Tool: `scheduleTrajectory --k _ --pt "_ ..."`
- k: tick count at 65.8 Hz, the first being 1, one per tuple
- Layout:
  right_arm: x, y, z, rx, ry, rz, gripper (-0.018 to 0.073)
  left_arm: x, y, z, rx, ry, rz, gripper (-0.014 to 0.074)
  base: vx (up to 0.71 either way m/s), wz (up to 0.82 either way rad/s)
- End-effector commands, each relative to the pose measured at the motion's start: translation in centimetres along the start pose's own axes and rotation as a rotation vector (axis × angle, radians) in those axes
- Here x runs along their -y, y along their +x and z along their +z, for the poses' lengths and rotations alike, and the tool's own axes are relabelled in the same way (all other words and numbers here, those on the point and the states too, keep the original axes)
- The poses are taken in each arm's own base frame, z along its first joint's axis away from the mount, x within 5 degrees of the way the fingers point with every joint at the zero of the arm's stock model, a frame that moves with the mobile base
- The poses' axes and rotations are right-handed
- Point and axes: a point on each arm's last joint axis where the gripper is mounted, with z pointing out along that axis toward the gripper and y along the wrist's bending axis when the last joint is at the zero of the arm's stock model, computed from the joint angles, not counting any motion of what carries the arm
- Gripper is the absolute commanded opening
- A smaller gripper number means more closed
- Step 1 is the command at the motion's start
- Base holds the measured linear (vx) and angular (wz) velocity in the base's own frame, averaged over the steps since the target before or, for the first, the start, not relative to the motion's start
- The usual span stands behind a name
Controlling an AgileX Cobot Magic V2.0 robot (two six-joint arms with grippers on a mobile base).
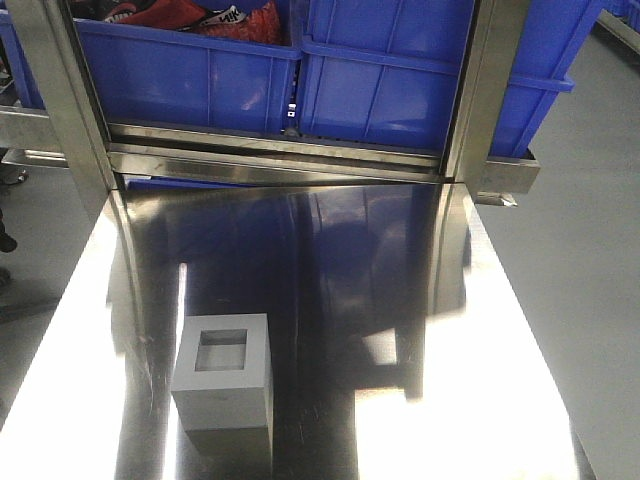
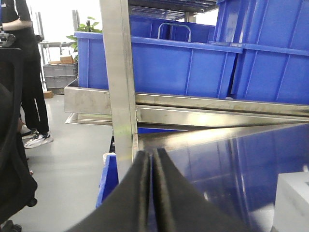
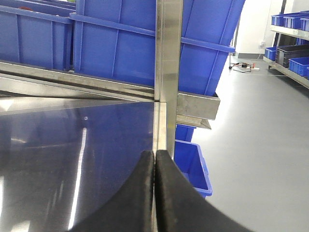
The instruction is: Sort gray base to blue bin
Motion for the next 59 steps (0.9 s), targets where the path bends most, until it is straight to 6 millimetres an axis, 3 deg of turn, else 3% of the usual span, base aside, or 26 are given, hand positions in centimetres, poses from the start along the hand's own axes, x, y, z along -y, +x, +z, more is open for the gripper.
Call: scheduleTrajectory --k 1,26,43,59 --pt "0.0 -0.3 0.0 0.075 0.001 -0.016 -0.0009 0.1 -0.3 -0.1 0.087 0.009 0.005 -0.0006 0.0 0.0" --pt "0.0 -0.3 0.0 0.075 0.001 -0.016 -0.0009 0.1 -4.5 -0.4 0.146 0.011 -0.059 -0.0006 0.0 0.0" --pt "0.0 -0.3 0.0 0.075 0.001 -0.016 -0.0009 0.1 -7.3 1.8 -0.074 0.003 -0.062 -0.0006 0.0 0.0" --pt "0.0 -0.3 0.0 0.075 0.001 -0.016 -0.0009 0.2 -8.8 5.0 -0.321 -0.005 -0.06 -0.0006 0.0 0.0"
